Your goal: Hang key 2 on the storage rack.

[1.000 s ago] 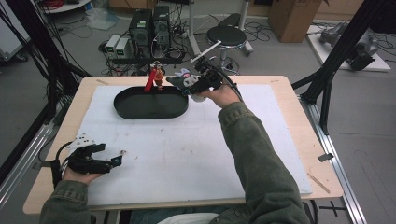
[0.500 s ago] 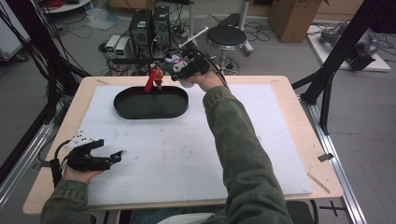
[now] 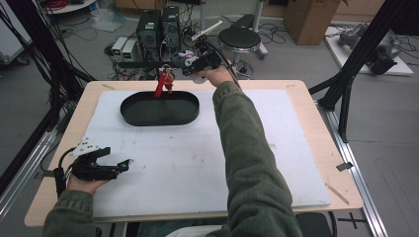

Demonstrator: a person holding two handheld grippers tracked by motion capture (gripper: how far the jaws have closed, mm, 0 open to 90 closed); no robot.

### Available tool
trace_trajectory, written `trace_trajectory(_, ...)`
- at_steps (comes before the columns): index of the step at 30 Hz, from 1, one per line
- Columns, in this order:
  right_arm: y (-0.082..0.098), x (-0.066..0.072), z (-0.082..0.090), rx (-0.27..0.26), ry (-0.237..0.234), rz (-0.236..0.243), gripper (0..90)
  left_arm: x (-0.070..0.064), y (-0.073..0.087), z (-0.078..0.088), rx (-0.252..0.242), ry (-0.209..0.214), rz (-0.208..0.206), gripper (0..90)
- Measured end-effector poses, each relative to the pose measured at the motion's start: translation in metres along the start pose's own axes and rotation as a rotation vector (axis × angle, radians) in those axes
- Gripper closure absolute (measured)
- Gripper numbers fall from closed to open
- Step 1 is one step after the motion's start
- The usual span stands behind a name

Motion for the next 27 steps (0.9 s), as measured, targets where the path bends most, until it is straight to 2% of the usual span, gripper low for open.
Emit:
trace_trajectory(3,-0.002,-0.001,-0.004,-0.010,0.005,-0.011,37.5,0.000,0.000,0.001,-0.004,-0.006,-0.005,6.0)
trace_trajectory(5,0.000,-0.004,-0.008,0.010,0.014,-0.024,37.0,0.000,0.000,0.001,-0.005,-0.005,-0.007,6.0)
trace_trajectory(7,0.002,-0.007,-0.012,0.026,0.026,-0.058,35.4,0.000,0.000,0.001,-0.008,-0.009,-0.007,6.0)
trace_trajectory(9,0.004,-0.013,-0.014,0.046,0.059,-0.072,33.0,0.001,0.000,0.001,-0.010,-0.011,-0.009,6.0)
trace_trajectory(11,0.007,-0.020,-0.013,0.047,0.133,-0.098,22.5,0.001,-0.001,0.002,-0.018,-0.012,-0.005,6.0)
trace_trajectory(12,0.009,-0.023,-0.013,0.025,0.147,-0.111,18.2,0.001,-0.001,0.002,-0.022,-0.013,-0.004,6.0)
trace_trajectory(14,0.014,-0.027,-0.012,0.007,0.147,-0.139,12.1,0.002,-0.001,0.003,-0.025,-0.016,-0.004,6.0)
trace_trajectory(16,0.021,-0.031,-0.012,0.013,0.150,-0.139,10.8,0.001,-0.001,0.002,-0.024,-0.017,-0.004,6.0)
trace_trajectory(18,0.025,-0.032,-0.010,0.014,0.154,-0.132,7.0,0.001,-0.001,0.002,-0.019,-0.020,-0.012,6.0)
trace_trajectory(19,0.027,-0.031,-0.010,0.012,0.161,-0.123,0.1,0.001,-0.001,0.002,-0.022,-0.021,-0.010,6.0)
trace_trajectory(21,0.031,-0.029,-0.008,-0.016,0.187,-0.090,0.5,0.001,-0.002,0.003,-0.025,-0.023,-0.009,6.0)
trace_trajectory(23,0.035,-0.024,-0.006,-0.025,0.148,-0.037,0.4,0.001,-0.002,0.004,-0.031,-0.029,-0.014,6.0)
trace_trajectory(25,0.041,-0.019,-0.005,-0.017,0.104,-0.015,0.4,0.001,-0.003,0.005,-0.048,-0.033,-0.007,6.0)
trace_trajectory(27,0.045,-0.017,-0.003,-0.031,0.101,0.023,0.5,0.001,-0.004,0.005,-0.056,-0.035,-0.007,6.0)
Point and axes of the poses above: each handheld gripper's, and its own axes: z roughly backward along the jaws, y roughly out of its underside, x roughly to its left, the point moved 5 cm from there along -z, roughly forward along the jaws, and after that the axes turned 11 degrees about x, right-handed, at the moved point
